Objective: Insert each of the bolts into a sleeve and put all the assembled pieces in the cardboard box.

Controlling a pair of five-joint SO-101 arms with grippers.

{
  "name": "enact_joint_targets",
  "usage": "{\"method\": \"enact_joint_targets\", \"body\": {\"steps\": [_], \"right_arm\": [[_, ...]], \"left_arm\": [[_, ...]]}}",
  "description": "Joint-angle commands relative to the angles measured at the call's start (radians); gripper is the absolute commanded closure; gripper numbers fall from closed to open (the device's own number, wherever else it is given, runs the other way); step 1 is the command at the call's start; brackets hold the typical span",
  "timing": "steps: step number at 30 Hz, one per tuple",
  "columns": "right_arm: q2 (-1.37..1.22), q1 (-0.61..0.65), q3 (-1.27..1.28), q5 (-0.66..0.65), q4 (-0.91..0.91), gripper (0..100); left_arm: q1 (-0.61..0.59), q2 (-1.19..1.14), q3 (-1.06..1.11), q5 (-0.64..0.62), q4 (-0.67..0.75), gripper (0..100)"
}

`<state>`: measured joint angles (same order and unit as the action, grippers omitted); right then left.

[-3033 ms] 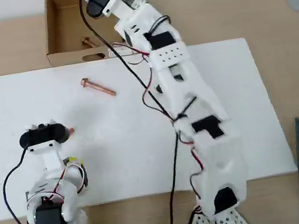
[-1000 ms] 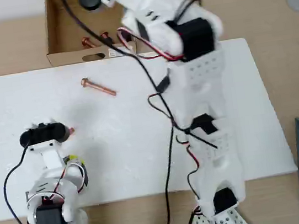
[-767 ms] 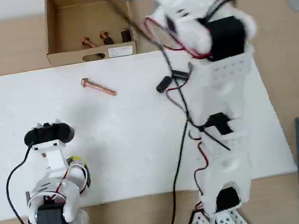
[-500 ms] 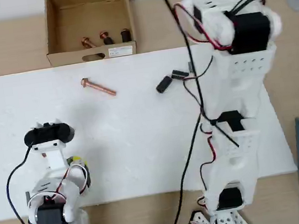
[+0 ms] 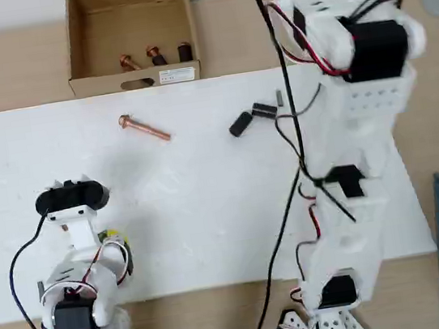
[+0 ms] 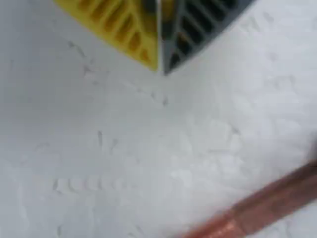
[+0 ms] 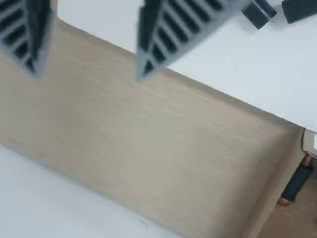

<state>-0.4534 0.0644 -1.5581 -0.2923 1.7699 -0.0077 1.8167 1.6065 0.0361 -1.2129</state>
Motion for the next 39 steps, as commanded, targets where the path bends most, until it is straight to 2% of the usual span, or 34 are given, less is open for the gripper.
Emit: {"method": "enact_joint_targets", "body": {"steps": [1, 9, 18, 23, 27, 39], "right_arm": [[0.196, -0.025, 0.186, 0.009, 0.02, 85.3], [0.532, -0.024, 0.788, 0.153, 0.017, 85.3], [0.674, -0.001, 1.28, 0.41, 0.015, 85.3], [0.673, 0.044, 1.442, 0.585, 0.011, 85.3], [0.673, 0.108, 1.515, 0.664, -0.031, 85.1], [0.61, 0.242, 1.653, 0.717, -0.249, 85.0]], "left_arm": [[0.008, 0.005, -0.006, 0.002, -0.003, 100], [0.008, 0.005, -0.006, 0.002, -0.003, 100], [0.008, 0.005, -0.006, 0.002, -0.003, 100], [0.008, 0.005, -0.006, 0.002, -0.003, 100], [0.008, 0.005, -0.006, 0.002, -0.003, 100], [0.008, 0.005, -0.006, 0.002, -0.003, 100]]}}
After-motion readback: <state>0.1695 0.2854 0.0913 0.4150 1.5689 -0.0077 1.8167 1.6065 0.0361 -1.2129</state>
